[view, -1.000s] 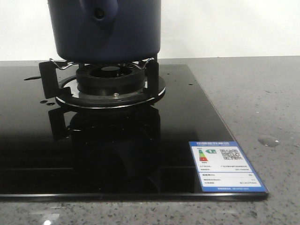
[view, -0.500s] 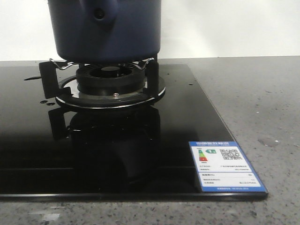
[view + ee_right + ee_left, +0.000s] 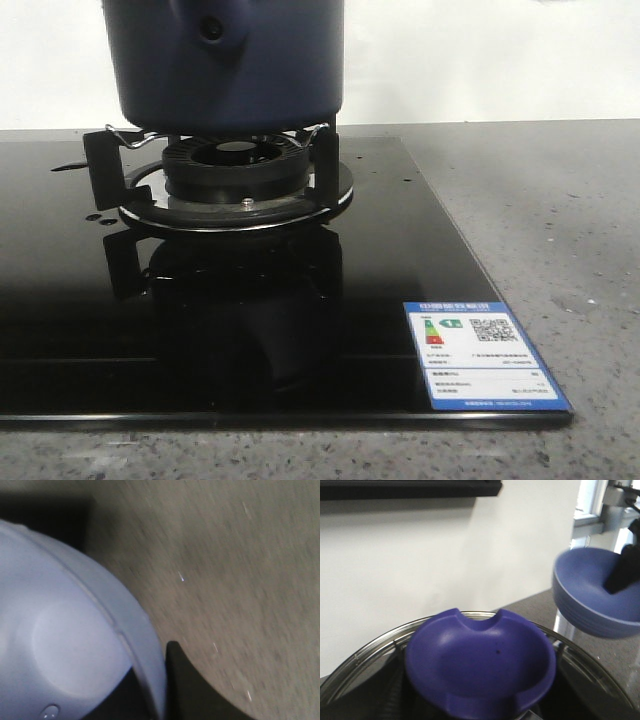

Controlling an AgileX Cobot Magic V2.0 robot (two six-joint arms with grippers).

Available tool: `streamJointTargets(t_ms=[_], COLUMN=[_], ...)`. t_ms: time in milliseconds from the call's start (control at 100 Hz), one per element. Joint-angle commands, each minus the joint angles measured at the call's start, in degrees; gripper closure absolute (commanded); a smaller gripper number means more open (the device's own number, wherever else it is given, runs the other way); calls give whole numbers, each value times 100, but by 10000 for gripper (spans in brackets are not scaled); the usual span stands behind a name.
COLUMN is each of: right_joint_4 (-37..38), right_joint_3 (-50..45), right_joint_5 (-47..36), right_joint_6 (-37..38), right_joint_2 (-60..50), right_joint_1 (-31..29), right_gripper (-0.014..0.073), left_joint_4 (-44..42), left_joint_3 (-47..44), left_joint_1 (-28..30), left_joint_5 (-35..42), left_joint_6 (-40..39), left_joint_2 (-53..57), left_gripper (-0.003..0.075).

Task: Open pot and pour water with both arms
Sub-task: 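Lower the bowl back onto the counter with the right gripper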

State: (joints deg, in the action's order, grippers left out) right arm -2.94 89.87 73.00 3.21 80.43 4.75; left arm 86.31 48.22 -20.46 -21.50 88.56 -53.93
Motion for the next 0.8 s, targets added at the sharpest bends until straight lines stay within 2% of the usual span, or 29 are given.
streamJointTargets(t_ms=[0,170,370,790], right_joint_4=[-114,-435,-752,-804], right_joint_3=[-753,-2215,-3185,-3454], right_joint_5=[-253,-518,-623,-908], right_joint_6=[-168,-469,-721,-724], right_joint_2=[-695,-1386,-1654,-1605], right_joint_1=[-254,-677,-857,-872], right_gripper=[655,656,656,655], left_joint_4=[302,450,579,617], left_joint_3=[391,726,1206,1761], left_joint_1=[-212,-340,-340,-327], left_joint_5=[-127,-177,-506,-529], left_joint_6=[292,406,449,454], left_joint_2=[-243,-855,-1447,-2369], left_gripper=[459,459,459,459])
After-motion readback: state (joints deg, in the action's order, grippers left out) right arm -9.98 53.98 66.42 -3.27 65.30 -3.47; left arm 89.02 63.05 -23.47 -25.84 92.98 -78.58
